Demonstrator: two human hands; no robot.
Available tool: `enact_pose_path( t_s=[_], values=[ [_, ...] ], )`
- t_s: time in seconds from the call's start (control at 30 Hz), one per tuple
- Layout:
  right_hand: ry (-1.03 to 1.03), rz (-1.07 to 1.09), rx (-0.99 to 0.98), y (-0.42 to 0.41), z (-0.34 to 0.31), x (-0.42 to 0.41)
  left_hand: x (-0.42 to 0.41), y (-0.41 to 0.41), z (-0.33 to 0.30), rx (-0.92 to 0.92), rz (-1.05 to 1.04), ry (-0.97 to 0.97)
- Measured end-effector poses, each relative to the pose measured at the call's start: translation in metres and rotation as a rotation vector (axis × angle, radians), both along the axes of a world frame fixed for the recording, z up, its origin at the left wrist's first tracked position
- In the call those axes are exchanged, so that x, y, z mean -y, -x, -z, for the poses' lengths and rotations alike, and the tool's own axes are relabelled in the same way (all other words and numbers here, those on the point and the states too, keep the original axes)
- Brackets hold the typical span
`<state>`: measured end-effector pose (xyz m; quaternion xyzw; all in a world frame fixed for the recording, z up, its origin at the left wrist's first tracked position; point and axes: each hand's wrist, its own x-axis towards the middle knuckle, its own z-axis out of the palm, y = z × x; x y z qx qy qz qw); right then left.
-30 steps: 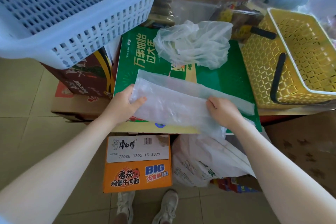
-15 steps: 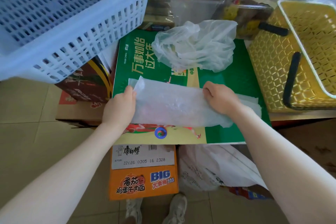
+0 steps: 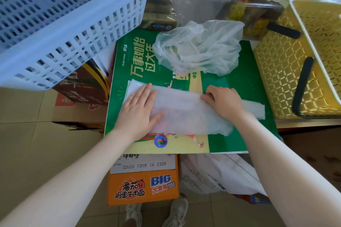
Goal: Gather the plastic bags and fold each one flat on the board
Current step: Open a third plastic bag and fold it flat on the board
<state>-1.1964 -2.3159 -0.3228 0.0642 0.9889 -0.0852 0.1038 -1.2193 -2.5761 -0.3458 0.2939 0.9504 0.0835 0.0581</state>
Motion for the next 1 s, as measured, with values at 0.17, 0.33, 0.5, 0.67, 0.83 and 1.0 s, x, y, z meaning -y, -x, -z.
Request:
enact_pose_path(
  t_s=[0.17,0.33,0.5,0.67,0.83,1.0],
  values=[
    [0.034,0.344,-0.527,-0.025,-0.010,-0.002,0.000,0.000,0.004,-0.003,-0.022,0.082],
    [0.839,0.927,-0.512,-0.089,-0.027,0.038,-0.001,0.000,0.003,0.023,-0.043,0.122],
    [0.932,0.846,-0.305,-0.110,-0.019,0.055,-0.002,0.001,0.005,0.012,-0.036,0.126],
    [1.061,0.683,-0.117,-0.106,-0.028,0.027,-0.001,0.001,0.003,0.032,-0.031,0.131],
    [0.439,0.526,0.249,-0.103,-0.033,-0.002,-0.001,0.002,0.000,0.059,-0.020,0.142],
    [-0.202,0.433,-0.445,-0.086,-0.045,0.061,-0.001,0.001,-0.001,0.082,-0.007,0.167]
  ],
)
